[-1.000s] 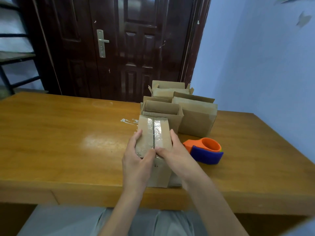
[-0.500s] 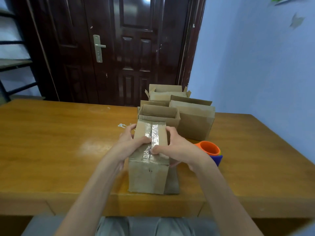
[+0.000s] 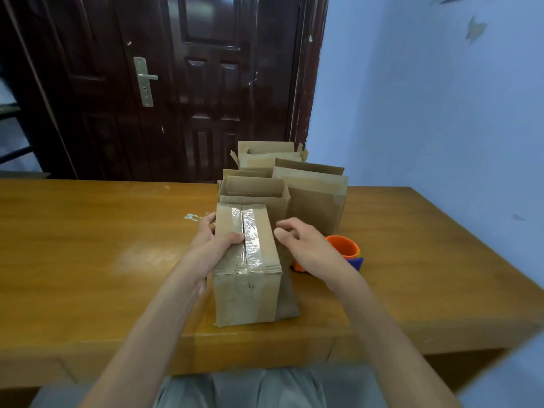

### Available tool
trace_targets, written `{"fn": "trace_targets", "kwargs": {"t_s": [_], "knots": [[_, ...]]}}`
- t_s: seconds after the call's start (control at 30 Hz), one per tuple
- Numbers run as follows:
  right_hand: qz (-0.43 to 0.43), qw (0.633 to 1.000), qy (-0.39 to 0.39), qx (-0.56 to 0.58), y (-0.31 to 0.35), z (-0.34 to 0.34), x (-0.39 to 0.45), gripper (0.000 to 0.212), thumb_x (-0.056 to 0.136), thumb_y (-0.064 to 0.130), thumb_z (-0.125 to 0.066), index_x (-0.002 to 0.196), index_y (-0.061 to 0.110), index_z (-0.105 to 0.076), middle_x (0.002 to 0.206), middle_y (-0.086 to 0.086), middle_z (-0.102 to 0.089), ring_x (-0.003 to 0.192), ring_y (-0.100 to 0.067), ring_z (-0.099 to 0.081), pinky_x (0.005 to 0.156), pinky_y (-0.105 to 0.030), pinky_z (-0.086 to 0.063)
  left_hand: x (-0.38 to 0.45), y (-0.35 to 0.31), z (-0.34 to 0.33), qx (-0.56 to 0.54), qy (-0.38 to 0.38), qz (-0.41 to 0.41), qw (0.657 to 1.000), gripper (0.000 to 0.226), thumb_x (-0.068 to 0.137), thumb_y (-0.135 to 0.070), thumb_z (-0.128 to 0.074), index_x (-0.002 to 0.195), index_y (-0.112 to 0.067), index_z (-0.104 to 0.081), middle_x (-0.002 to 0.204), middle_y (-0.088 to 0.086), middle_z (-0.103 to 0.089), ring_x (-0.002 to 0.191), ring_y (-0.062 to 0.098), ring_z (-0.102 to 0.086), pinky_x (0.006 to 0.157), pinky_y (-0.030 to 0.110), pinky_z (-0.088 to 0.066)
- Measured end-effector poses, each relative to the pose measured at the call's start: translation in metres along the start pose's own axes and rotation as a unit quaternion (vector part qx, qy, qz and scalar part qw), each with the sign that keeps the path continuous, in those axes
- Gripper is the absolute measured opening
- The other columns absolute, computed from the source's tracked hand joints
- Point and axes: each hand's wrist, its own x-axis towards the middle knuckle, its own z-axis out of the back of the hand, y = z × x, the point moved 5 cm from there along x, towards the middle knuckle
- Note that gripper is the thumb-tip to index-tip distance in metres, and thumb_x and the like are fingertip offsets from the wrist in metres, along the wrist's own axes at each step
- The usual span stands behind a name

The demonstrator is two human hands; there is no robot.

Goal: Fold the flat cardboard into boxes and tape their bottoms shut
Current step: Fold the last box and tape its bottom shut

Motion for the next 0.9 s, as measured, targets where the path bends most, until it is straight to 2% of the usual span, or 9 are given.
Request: {"fn": "trace_targets", "kwargs": {"t_s": [0.1, 0.17, 0.23, 0.4, 0.5, 0.6, 0.77, 0.83, 0.9], "knots": [[-0.003, 0.961, -0.123, -0.248, -0.055, 0.036, -0.011, 0.049, 0.098, 0.06, -0.059, 0.138, 0.031, -0.056, 0.126, 0.005, -0.058, 0.118, -0.016, -0.057, 0.1, -0.038, -0.051, 0.001, -0.004, 0.005, 0.035, -0.013, -0.017, 0.999, 0.087, 0.088, -0.024, -0.083, 0.159, -0.032, -0.034, 0.136, 0.0, -0.064, 0.106, 0.025, -0.072, 0.086, 0.042, -0.061], [0.0, 0.918, -0.124, -0.378, -0.083, 0.042, -0.016, 0.058, 0.092, 0.064, -0.064, 0.14, 0.034, -0.05, 0.131, 0.003, -0.056, 0.121, -0.019, -0.054, 0.103, -0.04, -0.047, -0.002, -0.009, 0.004, 0.056, -0.034, -0.038, 0.997, 0.083, 0.091, -0.028, -0.081, 0.16, -0.029, -0.035, 0.145, 0.0, -0.059, 0.111, 0.024, -0.068, 0.082, 0.037, -0.058], [0.027, 0.911, -0.107, -0.397, -0.096, 0.04, -0.017, 0.064, 0.092, 0.058, -0.069, 0.146, 0.036, -0.042, 0.138, 0.003, -0.057, 0.126, -0.019, -0.055, 0.107, -0.04, -0.044, -0.006, -0.013, 0.004, 0.088, -0.068, -0.071, 0.991, 0.078, 0.094, -0.034, -0.077, 0.159, -0.03, -0.035, 0.153, -0.003, -0.051, 0.119, 0.021, -0.061, 0.09, 0.04, -0.058], [0.075, 0.929, -0.124, -0.341, -0.1, 0.053, -0.022, 0.058, 0.095, 0.035, -0.074, 0.146, 0.039, -0.047, 0.137, 0.013, -0.063, 0.131, -0.018, -0.055, 0.124, -0.053, -0.022, -0.04, -0.034, 0.013, 0.2, -0.134, -0.258, 0.936, 0.033, 0.098, -0.036, -0.069, 0.13, -0.035, -0.061, 0.133, -0.017, -0.062, 0.126, 0.004, -0.056, 0.105, 0.037, -0.05], [0.104, 0.955, -0.124, -0.251, -0.083, 0.079, -0.037, 0.054, 0.092, 0.027, -0.079, 0.14, 0.037, -0.057, 0.116, 0.015, -0.068, 0.111, -0.017, -0.061, 0.113, -0.045, -0.037, -0.065, -0.04, 0.019, 0.246, -0.108, -0.338, 0.902, 0.019, 0.099, -0.031, -0.067, 0.115, -0.039, -0.07, 0.115, -0.024, -0.07, 0.104, -0.012, -0.06, 0.095, 0.023, -0.051], [0.12, 0.981, -0.054, -0.142, -0.048, 0.102, -0.058, 0.049, 0.096, 0.025, -0.076, 0.136, 0.047, -0.057, 0.115, 0.019, -0.069, 0.106, -0.007, -0.066, 0.091, -0.03, -0.052, -0.075, -0.036, 0.015, 0.264, -0.06, -0.35, 0.897, 0.021, 0.097, -0.025, -0.066, 0.113, -0.036, -0.074, 0.105, -0.007, -0.077, 0.09, 0.0, -0.064, 0.089, 0.02, -0.054], [0.159, 0.986, 0.05, 0.009, 0.018, 0.116, -0.078, 0.043, 0.097, 0.031, -0.072, 0.139, 0.034, -0.059, 0.122, 0.006, -0.072, 0.112, -0.018, -0.07, 0.091, -0.036, -0.06, -0.084, -0.046, 0.011, 0.228, -0.056, -0.379, 0.895, 0.021, 0.099, -0.015, -0.066, 0.111, -0.027, -0.079, 0.109, -0.019, -0.077, 0.11, 0.003, -0.07, 0.095, 0.027, -0.058], [0.177, 0.981, 0.075, 0.036, 0.04, 0.115, -0.08, 0.044, 0.095, 0.033, -0.074, 0.137, 0.028, -0.061, 0.12, 0.005, -0.073, 0.111, -0.017, -0.07, 0.089, -0.029, -0.059, -0.089, -0.06, 0.007, 0.162, -0.029, -0.343, 0.925, 0.021, 0.102, -0.02, -0.061, 0.111, -0.026, -0.079, 0.108, -0.016, -0.078, 0.109, 0.007, -0.073, 0.092, 0.027, -0.06], [0.187, 0.977, 0.09, 0.044, 0.061, 0.112, -0.078, 0.047, 0.089, 0.037, -0.069, 0.135, 0.029, -0.062, 0.119, 0.009, -0.073, 0.111, -0.014, -0.07, 0.087, -0.024, -0.058, -0.094, -0.071, -0.001, 0.055, 0.054, -0.234, 0.969, 0.025, 0.105, -0.03, -0.058, 0.119, -0.021, -0.076, 0.112, -0.008, -0.079, 0.108, 0.013, -0.075, 0.09, 0.031, -0.061]]}}
